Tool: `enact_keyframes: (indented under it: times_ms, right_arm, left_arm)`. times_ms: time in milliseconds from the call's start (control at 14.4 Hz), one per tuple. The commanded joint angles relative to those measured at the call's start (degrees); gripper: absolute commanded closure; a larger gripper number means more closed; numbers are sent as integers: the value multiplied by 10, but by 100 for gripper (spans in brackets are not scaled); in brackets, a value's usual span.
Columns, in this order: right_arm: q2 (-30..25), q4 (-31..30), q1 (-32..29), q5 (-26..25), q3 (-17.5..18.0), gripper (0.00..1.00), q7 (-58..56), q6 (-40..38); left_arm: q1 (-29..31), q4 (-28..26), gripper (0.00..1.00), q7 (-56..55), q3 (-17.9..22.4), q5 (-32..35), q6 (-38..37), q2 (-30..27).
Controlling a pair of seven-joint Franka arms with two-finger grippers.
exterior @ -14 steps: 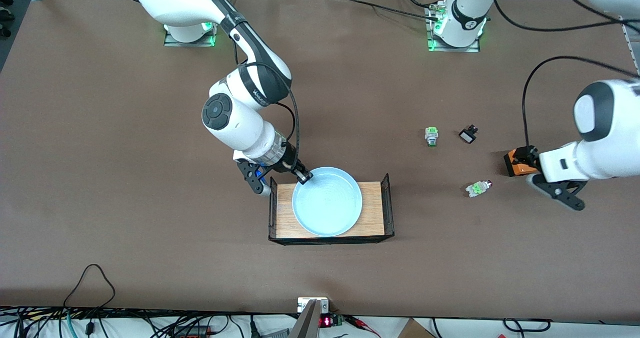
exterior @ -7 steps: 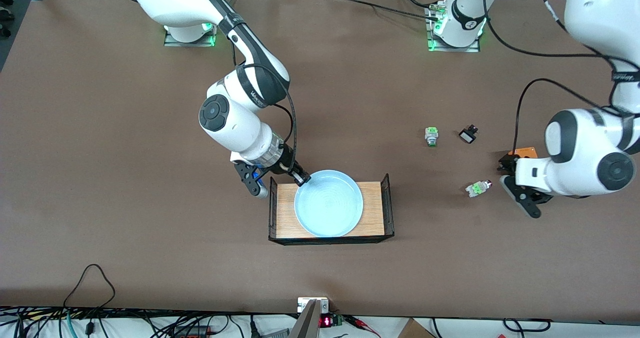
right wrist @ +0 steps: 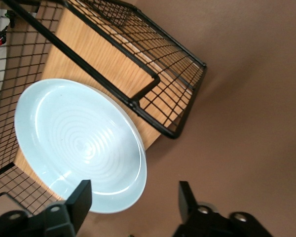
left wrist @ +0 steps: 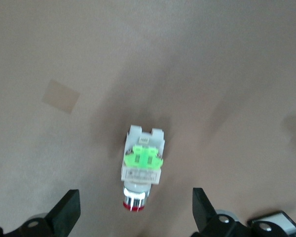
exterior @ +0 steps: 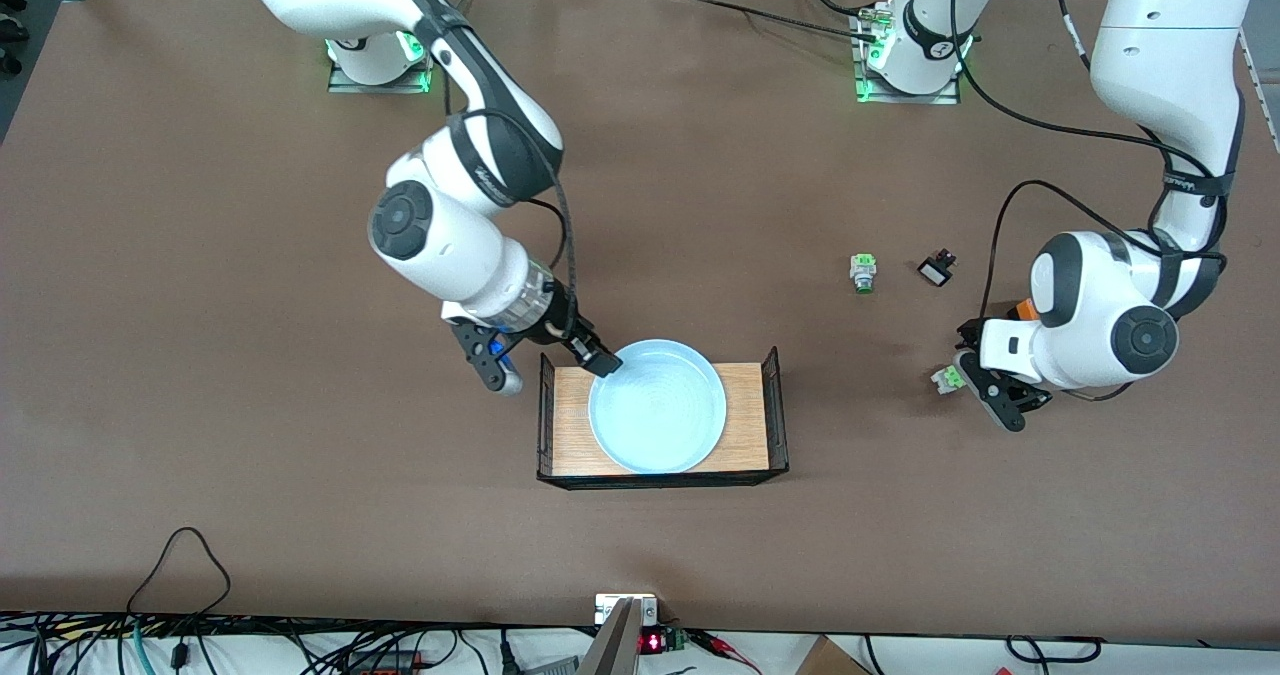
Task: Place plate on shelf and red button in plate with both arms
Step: 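Release the plate and withdraw the right gripper while the left gripper lifts the switch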
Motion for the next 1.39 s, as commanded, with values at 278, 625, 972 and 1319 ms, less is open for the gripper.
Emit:
enact_keyframes:
  times_ms: [278,625,972,1319]
  right_arm:
    - [-85,56,-81,2,-1,0,-117,-230]
    - [-132,55,-123,-105,-1,0,-316,-367]
    - [-169,38,-169,-217,-1,0,-456,-400]
    - [-180,35,-226,-272,-1,0,-587,-424]
  left_arm:
    - [5,-86,0,15,-11,-1,123,-13]
    - [5,-86,18,18,-11,0,141,0]
    - [3,-85,59,19,-11,1,138,1]
    - [-4,-63,71,8,-20,0,81,-30]
